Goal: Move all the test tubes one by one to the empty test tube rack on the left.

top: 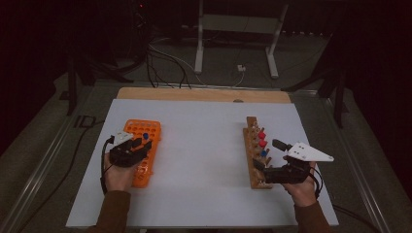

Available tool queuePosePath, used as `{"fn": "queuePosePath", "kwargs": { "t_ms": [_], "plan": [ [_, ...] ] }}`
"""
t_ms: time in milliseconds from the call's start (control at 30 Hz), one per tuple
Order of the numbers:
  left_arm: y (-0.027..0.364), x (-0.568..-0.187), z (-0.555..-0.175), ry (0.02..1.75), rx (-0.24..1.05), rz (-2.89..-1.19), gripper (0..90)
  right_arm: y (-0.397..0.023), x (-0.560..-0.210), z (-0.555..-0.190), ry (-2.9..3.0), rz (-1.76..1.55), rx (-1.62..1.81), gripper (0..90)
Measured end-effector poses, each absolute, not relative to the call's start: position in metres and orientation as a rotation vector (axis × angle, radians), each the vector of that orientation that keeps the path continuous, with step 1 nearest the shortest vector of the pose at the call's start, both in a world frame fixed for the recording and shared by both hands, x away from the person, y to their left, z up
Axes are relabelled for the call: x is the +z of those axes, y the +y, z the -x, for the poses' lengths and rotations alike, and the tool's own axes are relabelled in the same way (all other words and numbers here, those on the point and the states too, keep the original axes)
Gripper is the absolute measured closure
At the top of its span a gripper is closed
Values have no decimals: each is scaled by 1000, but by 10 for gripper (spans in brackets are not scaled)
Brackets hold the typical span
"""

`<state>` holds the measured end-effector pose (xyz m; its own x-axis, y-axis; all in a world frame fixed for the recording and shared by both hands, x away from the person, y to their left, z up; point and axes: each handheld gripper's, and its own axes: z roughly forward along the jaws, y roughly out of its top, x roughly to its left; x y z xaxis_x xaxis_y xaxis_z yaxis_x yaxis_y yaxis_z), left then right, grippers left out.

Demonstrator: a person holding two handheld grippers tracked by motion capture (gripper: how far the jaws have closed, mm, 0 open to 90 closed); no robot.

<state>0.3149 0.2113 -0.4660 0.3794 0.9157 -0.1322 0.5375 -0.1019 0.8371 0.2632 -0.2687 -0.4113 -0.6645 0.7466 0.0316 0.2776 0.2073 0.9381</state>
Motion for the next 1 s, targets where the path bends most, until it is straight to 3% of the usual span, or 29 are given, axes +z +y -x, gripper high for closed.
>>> {"fn": "queuePosePath", "kwargs": {
  "t_ms": [100,400,667,700,733,833,1000],
  "plan": [
    [211,-461,-310,1248,552,-1741,508,-270,-413,-265,2051,-959,1448,26],
    [201,-456,-295,1171,517,-1667,329,-275,-426,-275,2059,-1016,1353,47],
    [190,-452,-287,1152,575,-1658,178,-278,-438,-278,2105,-1028,1320,211],
    [189,-452,-287,1152,578,-1653,161,-278,-441,-278,2132,-1019,1303,282],
    [189,-452,-286,1152,579,-1653,161,-278,-441,-278,2132,-1019,1303,282],
    [187,-451,-285,1156,595,-1659,92,-277,-445,-278,2145,-1013,1256,418],
    [184,-449,-283,1149,606,-1679,12,-278,-454,-281,2159,-1034,1220,488]
  ]
}}
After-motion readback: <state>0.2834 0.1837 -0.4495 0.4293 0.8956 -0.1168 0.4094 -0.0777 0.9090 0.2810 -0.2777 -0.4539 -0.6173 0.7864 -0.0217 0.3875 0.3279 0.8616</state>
